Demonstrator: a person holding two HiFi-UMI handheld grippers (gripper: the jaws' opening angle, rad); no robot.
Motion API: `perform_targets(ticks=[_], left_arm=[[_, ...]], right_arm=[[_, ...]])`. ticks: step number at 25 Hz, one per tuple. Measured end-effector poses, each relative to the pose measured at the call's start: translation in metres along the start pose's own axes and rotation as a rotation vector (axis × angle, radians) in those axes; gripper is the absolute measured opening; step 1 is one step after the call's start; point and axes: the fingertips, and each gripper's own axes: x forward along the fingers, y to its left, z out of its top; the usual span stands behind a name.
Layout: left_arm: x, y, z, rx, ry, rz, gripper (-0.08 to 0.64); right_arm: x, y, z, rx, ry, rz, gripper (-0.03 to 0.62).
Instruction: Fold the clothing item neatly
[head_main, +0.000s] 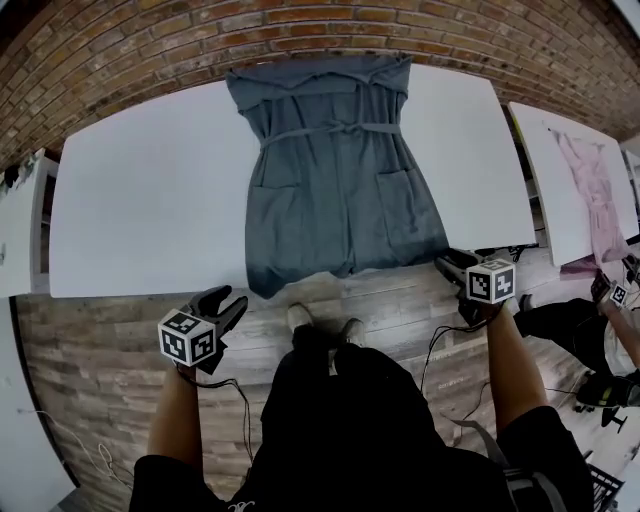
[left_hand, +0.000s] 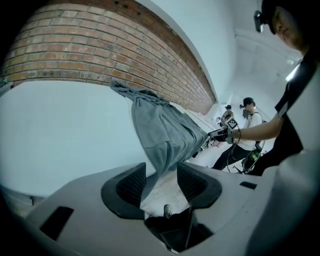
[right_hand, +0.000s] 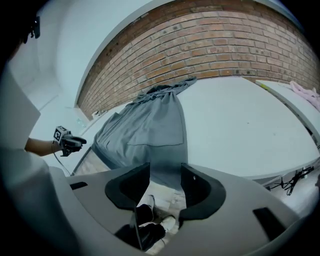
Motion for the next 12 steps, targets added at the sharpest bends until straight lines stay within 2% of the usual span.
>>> perform_targets(ticks=[3, 6, 12], left_arm=[[0.023, 0.003, -0.002, -0.018, 0.007, 0.071, 0.172], [0.036, 0.006, -0.002, -0.032, 0.017, 0.136, 0.172], [0.049, 0.011, 0.003, -0.057, 0.043, 0.242, 0.172]], right_arm=[[-0.002, -0.006, 0.002, -0.032, 0.012, 0.000, 0.175], [-0.008, -0.021, -0.005, -0.061, 0.024, -0.047, 0.175], [-0.010, -0.032, -0.005, -0.057, 0.059, -0.112, 0.175]])
